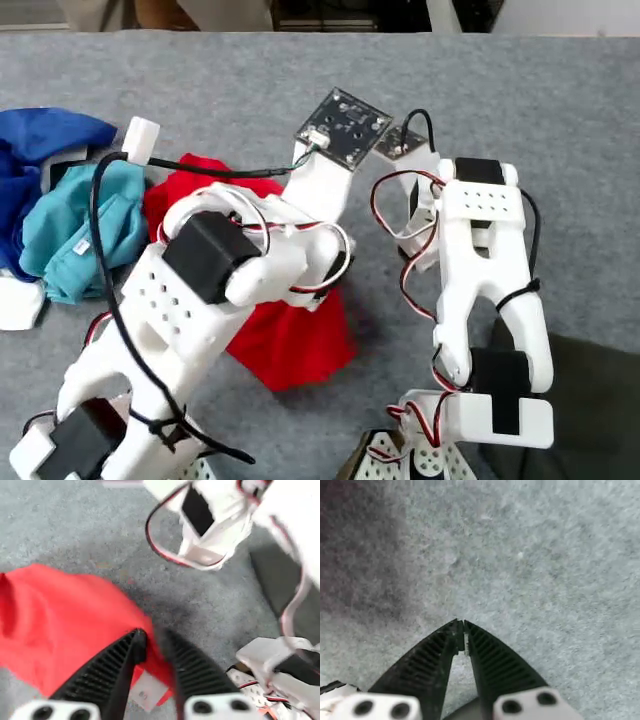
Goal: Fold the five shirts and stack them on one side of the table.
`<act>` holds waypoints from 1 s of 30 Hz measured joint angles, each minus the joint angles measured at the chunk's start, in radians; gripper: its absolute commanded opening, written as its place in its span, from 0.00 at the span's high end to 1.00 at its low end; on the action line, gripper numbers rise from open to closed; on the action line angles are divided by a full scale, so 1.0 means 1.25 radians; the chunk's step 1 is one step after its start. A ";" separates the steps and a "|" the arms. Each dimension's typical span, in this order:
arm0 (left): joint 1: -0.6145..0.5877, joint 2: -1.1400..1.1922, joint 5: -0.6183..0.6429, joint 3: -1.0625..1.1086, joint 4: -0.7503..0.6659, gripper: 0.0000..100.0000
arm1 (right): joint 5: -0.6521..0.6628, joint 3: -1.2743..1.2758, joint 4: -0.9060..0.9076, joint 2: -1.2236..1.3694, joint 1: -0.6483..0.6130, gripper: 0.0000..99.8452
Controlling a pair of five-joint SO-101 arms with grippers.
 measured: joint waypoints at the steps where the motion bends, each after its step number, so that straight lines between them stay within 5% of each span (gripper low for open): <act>1: -0.025 -0.004 0.020 0.007 0.009 0.73 | 0.000 0.000 -0.002 0.000 0.000 0.85; 6: -0.233 -0.036 0.141 0.036 0.028 0.69 | 0.000 0.000 -0.018 0.000 0.000 0.67; 14: -0.555 -0.099 0.160 0.042 0.028 0.69 | 0.000 -0.050 -0.006 0.000 -0.079 0.66; 23: -0.848 -0.150 0.076 0.125 0.028 0.69 | 0.068 -0.176 0.071 0.140 -0.365 0.66; 30: -0.948 -0.155 0.042 0.258 -0.032 0.69 | 0.071 -0.339 0.077 0.474 -0.477 0.90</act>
